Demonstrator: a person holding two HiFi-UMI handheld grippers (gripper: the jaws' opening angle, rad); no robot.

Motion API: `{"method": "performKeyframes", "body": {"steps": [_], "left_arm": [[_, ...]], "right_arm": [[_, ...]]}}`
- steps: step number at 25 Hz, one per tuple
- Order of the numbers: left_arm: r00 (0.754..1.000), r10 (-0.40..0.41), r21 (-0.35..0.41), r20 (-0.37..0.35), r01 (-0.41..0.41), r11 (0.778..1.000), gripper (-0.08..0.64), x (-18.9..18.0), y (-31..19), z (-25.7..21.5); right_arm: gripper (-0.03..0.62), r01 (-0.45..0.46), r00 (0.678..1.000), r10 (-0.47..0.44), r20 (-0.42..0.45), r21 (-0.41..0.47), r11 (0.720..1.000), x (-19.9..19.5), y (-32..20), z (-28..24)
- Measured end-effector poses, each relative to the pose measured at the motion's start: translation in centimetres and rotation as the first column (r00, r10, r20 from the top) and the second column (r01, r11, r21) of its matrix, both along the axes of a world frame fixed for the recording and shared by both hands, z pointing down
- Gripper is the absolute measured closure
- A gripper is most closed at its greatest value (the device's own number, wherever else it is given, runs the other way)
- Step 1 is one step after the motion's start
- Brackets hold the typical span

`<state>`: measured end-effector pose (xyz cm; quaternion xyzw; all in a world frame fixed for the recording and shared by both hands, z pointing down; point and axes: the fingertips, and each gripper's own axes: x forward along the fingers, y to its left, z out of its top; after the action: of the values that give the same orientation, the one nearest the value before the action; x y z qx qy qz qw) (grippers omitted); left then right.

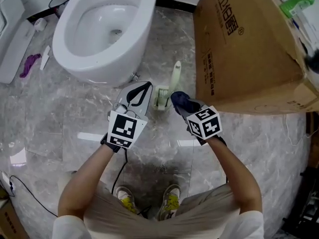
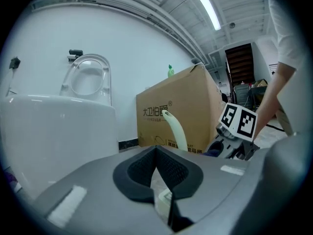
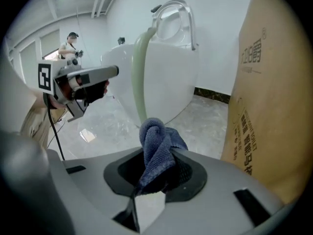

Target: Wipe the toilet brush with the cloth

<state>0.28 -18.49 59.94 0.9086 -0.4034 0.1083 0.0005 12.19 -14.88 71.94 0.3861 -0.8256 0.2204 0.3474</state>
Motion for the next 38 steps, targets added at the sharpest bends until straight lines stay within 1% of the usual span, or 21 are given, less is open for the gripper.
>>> {"method": "performKeyframes", "body": {"steps": [4,6,8,10,12,14,15,18,20,22,23,24,26,28,29,31,33,35,38], "left_arm": [[1.000,0.002,0.024,0.017,-0.002,1.000,0.558,-0.1,-0.3,-0.5],[1.000,-0.002,0.028,0.014,0.001,1.000,0.558,-0.2,-0.5,-0.8],[1.000,0.014,0.042,0.022,-0.015,0.999,0.558,0.2,-0.5,-1.4],[0.998,0.034,0.076,0.048,-0.038,0.996,0.558,0.8,-0.6,-2.2],[0.996,0.041,0.132,0.073,-0.050,0.990,0.558,1.5,-1.1,-3.6],[0.997,0.037,0.187,0.075,-0.050,0.981,0.558,2.2,-1.8,-5.1],[0.997,0.033,0.200,0.071,-0.047,0.979,0.558,2.4,-2.0,-5.5],[0.997,0.015,0.189,0.082,-0.030,0.981,0.558,2.6,-2.0,-5.7],[0.992,0.005,0.196,0.127,-0.030,0.980,0.558,2.6,-1.9,-6.0],[0.984,0.009,0.201,0.179,-0.046,0.978,0.558,2.9,-1.5,-6.0],[0.984,0.015,0.186,0.178,-0.048,0.981,0.558,2.9,-1.2,-5.9],[0.987,0.016,0.164,0.162,-0.043,0.986,0.558,2.9,-1.1,-5.9],[0.990,-0.012,0.126,0.139,-0.006,0.992,0.558,2.3,-1.0,-6.8],[0.991,-0.055,0.119,0.123,0.040,0.992,0.558,2.0,-0.6,-9.5],[0.991,-0.059,0.126,0.124,0.043,0.991,0.559,2.2,-0.3,-11.3],[0.990,-0.046,0.135,0.136,0.027,0.990,0.560,2.4,0.8,-15.2],[0.991,-0.029,0.108,0.130,0.015,0.994,0.560,2.4,2.6,-18.9],[0.992,-0.016,0.073,0.127,0.007,0.997,0.559,2.4,4.6,-22.0],[0.993,-0.009,0.033,0.120,0.005,0.999,0.558,2.9,7.6,-26.4]], "right_arm": [[0.489,-0.060,0.996,0.054,0.069,0.095,0.994,1.0,-1.4,-4.4],[0.489,-0.065,0.997,0.056,0.058,0.165,0.984,1.4,-1.6,-6.7],[0.489,-0.043,0.999,0.040,0.019,0.256,0.966,1.6,-1.6,-8.8],[0.489,-0.021,1.000,0.024,-0.006,0.331,0.944,1.4,-1.6,-10.3],[0.489,-0.020,1.000,0.026,-0.010,0.380,0.925,1.3,-1.7,-11.5],[0.489,-0.041,0.999,0.046,-0.001,0.418,0.907,1.6,-2.0,-12.4],[0.489,-0.058,0.998,0.060,0.009,0.432,0.900,1.7,-2.1,-12.8],[0.488,-0.132,0.991,0.111,0.071,0.446,0.886,2.2,-2.1,-13.2],[0.488,-0.179,0.983,0.145,0.110,0.452,0.874,2.9,-2.3,-13.6],[0.489,-0.213,0.976,0.167,0.140,0.454,0.865,3.3,-2.4,-14.0],[0.489,-0.224,0.973,0.171,0.156,0.452,0.864,3.2,-2.3,-14.3],[0.489,-0.229,0.971,0.171,0.167,0.454,0.861,2.9,-2.3,-14.6],[0.489,-0.239,0.969,0.181,0.166,0.462,0.854,2.4,-2.0,-15.6],[0.491,-0.279,0.959,0.225,0.170,0.450,0.848,2.7,-1.2,-17.1],[0.491,-0.300,0.953,0.246,0.176,0.438,0.848,3.0,-0.9,-18.2],[0.492,-0.311,0.950,0.267,0.162,0.417,0.854,3.5,0.3,-21.1],[0.494,-0.303,0.953,0.272,0.134,0.395,0.867,3.9,2.5,-24.9],[0.494,-0.263,0.965,0.242,0.103,0.375,0.889,3.9,5.1,-29.0],[0.492,-0.181,0.983,0.168,0.070,0.344,0.921,3.6,9.4,-35.4]]}}
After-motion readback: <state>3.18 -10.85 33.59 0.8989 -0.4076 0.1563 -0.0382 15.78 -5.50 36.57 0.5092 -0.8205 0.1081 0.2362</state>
